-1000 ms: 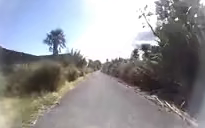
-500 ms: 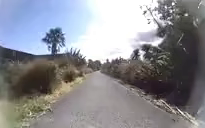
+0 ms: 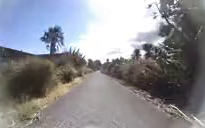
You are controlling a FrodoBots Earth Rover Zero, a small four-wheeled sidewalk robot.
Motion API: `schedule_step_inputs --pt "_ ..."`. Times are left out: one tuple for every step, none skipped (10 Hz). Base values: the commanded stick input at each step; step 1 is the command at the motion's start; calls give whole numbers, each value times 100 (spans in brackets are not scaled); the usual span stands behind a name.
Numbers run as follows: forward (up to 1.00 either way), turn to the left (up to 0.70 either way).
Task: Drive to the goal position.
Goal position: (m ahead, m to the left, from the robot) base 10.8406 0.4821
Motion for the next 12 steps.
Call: schedule_step_inputs --pt "70 4" --pt "70 4" --pt "70 4" --pt "68 4" --pt "69 4" --pt "70 4" --pt "70 4" --pt "70 4" --pt "70 4" --pt "70 3" --pt "70 3" --pt "70 3"
